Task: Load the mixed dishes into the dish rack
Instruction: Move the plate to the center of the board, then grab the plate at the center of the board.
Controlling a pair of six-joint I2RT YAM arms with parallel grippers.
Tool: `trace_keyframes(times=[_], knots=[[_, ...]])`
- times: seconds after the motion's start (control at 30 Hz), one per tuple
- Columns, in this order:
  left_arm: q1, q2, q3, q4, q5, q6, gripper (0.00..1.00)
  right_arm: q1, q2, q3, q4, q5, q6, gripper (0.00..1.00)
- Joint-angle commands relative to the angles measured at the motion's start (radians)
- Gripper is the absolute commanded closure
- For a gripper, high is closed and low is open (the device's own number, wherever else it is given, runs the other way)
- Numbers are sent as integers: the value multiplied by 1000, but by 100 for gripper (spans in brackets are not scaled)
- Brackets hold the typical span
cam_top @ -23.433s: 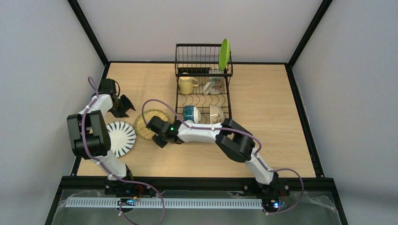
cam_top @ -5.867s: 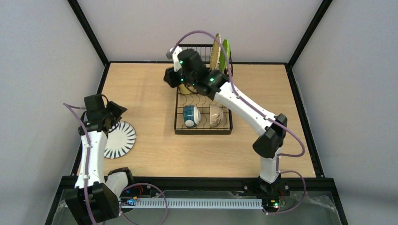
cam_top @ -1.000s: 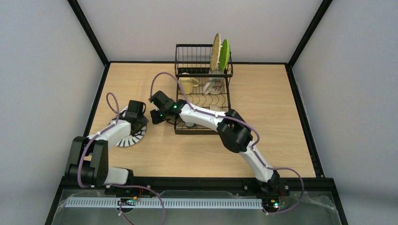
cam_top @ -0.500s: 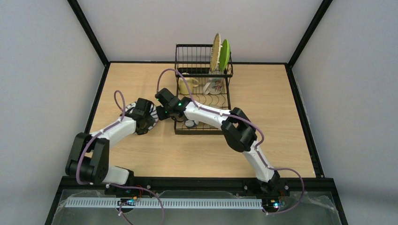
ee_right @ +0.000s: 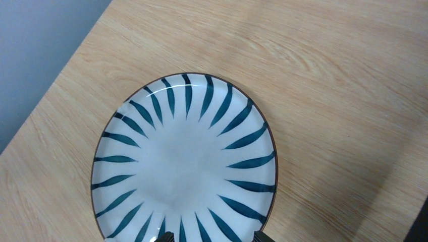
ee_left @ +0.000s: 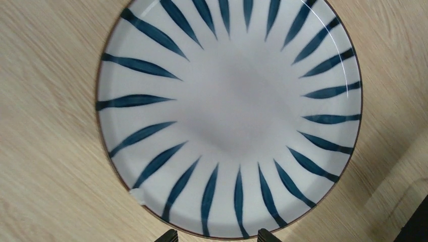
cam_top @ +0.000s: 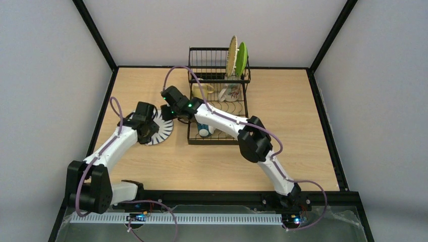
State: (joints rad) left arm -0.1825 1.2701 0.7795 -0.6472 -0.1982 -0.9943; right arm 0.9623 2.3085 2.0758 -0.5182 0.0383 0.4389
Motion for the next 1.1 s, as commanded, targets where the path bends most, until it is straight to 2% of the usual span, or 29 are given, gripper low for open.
trace_keyframes(times=[0.0, 0.23, 0.57, 0.83, 1.07], knots=[[42, -47, 2, -63, -7, 41, 10, -2, 80, 45, -74, -8, 31, 11], [102, -148, -13, -46, 25, 91, 9, -2, 138, 98, -106, 18, 22, 11], [170, -239, -24, -11, 123, 175, 1, -2, 198, 133, -118, 13, 23, 11], [227, -275, -66, 6, 185, 205, 1, -1, 231, 148, -124, 7, 33, 11], [233, -296, -93, 16, 197, 204, 1, -2, 257, 149, -124, -1, 47, 12]])
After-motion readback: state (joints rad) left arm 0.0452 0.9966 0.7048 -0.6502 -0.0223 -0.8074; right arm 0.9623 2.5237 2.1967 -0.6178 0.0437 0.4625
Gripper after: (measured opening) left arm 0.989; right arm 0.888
